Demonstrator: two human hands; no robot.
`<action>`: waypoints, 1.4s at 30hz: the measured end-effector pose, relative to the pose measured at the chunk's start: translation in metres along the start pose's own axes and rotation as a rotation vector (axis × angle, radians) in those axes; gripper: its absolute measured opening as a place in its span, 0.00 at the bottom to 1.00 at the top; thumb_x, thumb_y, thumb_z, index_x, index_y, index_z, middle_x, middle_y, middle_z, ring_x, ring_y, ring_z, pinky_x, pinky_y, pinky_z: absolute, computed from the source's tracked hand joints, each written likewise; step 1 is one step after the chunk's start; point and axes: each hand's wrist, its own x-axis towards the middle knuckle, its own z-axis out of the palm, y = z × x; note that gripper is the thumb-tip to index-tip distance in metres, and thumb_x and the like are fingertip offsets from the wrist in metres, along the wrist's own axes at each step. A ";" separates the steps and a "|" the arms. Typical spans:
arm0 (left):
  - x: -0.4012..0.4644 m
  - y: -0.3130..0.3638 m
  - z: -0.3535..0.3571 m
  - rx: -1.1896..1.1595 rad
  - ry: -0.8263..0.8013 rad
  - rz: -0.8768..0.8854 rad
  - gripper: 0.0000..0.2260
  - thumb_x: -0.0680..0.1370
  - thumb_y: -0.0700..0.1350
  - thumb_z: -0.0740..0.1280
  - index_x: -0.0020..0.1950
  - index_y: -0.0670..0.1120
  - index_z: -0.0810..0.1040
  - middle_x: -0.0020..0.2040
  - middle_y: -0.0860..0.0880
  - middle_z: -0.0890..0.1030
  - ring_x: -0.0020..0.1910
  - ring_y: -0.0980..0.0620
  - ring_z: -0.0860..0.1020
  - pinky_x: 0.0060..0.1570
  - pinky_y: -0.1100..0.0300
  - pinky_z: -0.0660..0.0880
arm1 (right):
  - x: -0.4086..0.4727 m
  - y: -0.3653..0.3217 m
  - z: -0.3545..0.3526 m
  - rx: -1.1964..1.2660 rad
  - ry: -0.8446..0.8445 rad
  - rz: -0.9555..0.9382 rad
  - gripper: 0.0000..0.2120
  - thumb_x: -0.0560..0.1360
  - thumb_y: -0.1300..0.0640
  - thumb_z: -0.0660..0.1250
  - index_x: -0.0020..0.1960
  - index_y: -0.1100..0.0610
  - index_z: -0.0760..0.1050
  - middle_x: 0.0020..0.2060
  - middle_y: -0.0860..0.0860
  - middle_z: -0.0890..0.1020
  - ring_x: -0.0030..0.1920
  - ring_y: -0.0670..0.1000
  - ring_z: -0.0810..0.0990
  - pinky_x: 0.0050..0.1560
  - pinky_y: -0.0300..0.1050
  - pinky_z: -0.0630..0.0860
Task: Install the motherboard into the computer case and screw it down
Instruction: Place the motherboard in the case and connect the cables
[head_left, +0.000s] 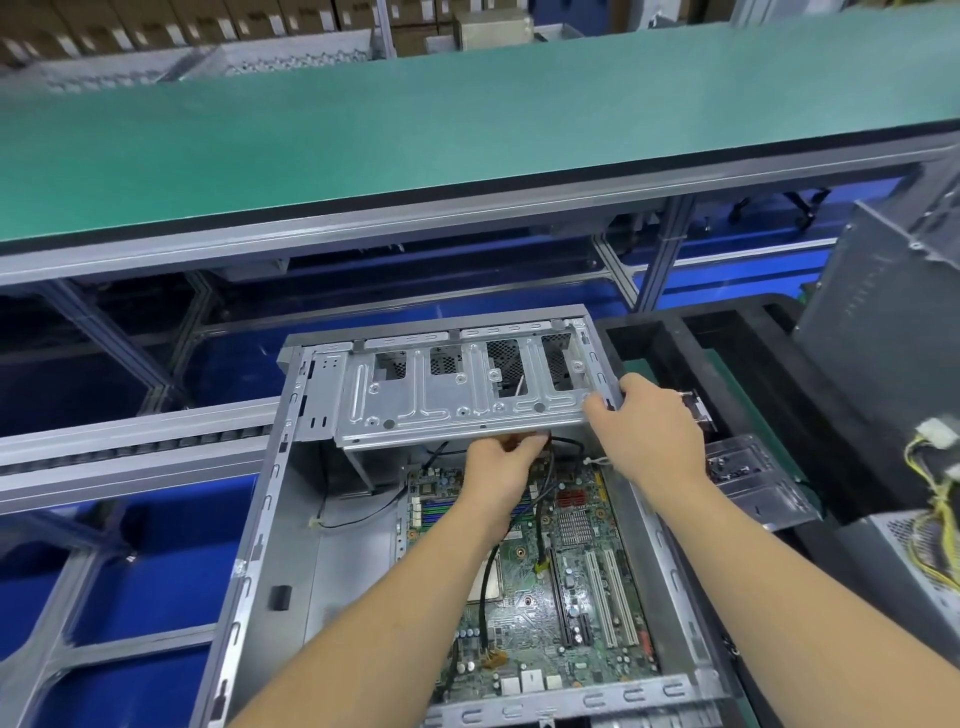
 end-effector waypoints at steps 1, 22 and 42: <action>-0.002 0.002 0.000 -0.108 0.011 -0.039 0.04 0.76 0.44 0.73 0.44 0.45 0.82 0.39 0.50 0.83 0.41 0.51 0.77 0.54 0.51 0.72 | 0.000 0.000 0.000 -0.001 -0.001 -0.001 0.16 0.78 0.42 0.60 0.45 0.55 0.71 0.36 0.52 0.77 0.35 0.55 0.77 0.35 0.48 0.73; -0.005 -0.016 0.035 0.544 -0.209 0.156 0.06 0.77 0.45 0.71 0.43 0.43 0.79 0.39 0.48 0.80 0.38 0.50 0.76 0.40 0.57 0.71 | -0.001 -0.002 -0.002 0.000 -0.009 0.018 0.16 0.78 0.42 0.60 0.41 0.54 0.68 0.36 0.53 0.77 0.35 0.56 0.76 0.34 0.48 0.70; 0.034 -0.027 0.035 0.840 -0.292 0.356 0.05 0.78 0.48 0.67 0.48 0.50 0.81 0.52 0.48 0.82 0.54 0.44 0.77 0.58 0.50 0.70 | 0.000 -0.002 -0.003 0.081 -0.029 0.050 0.16 0.77 0.42 0.62 0.41 0.54 0.72 0.34 0.52 0.79 0.35 0.56 0.77 0.38 0.50 0.76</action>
